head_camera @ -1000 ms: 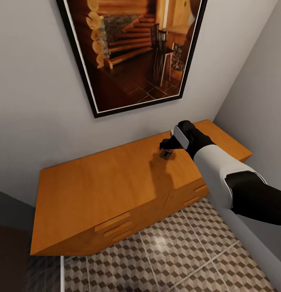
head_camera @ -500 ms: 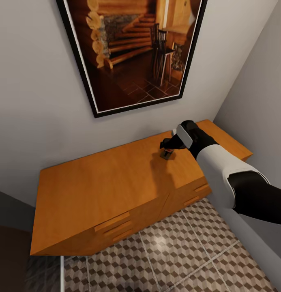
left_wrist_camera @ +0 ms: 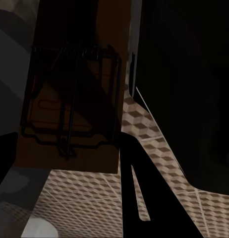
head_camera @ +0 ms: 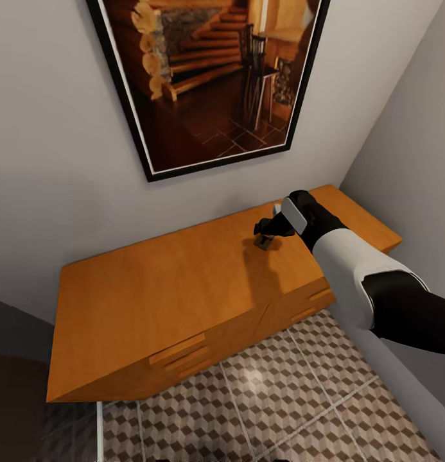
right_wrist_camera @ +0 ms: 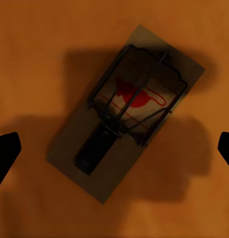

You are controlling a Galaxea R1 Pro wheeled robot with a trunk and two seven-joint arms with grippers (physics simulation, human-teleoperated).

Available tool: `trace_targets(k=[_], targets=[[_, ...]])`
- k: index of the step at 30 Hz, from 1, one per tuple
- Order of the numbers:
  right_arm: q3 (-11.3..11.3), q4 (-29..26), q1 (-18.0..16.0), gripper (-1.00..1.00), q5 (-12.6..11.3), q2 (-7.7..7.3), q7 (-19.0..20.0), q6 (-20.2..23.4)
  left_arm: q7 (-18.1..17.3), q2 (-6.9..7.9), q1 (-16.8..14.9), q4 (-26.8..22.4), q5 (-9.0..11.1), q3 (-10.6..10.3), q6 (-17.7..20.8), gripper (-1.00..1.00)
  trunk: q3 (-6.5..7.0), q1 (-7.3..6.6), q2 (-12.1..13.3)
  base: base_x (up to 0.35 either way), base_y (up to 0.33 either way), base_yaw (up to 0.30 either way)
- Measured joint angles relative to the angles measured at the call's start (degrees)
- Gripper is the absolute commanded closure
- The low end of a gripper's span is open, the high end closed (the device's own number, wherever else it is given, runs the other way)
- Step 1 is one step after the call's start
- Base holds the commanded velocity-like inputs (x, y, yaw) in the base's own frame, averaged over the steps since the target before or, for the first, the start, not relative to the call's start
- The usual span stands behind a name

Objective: Take the four mousetraps from the cabinet in the bathroom and place them on the bathroom floor. Make sure all four end up on the same floor surface, and ensure that at least two of them are either under or directly next to the same bathroom sink.

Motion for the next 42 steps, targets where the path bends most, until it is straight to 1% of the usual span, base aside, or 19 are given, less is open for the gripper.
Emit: trace_targets(k=[9, 42], targets=[[0.03, 0.0, 0.0, -1.0, 0.08, -0.1, -0.07, 0.0, 0.0, -0.01, 0.0, 0.0, -0.02, 0.0, 0.0, 1.0, -0.55, 0.0, 0.0, 0.0, 0.0, 0.0], [0.2, 0.0, 0.0, -1.0, 0.15, -0.1, -0.16, 0.0, 0.0, -0.24, 0.0, 0.0, -0.02, 0.0, 0.0, 1.0, -0.58, 0.0, -0.01, 0.0, 0.0, 0.0]])
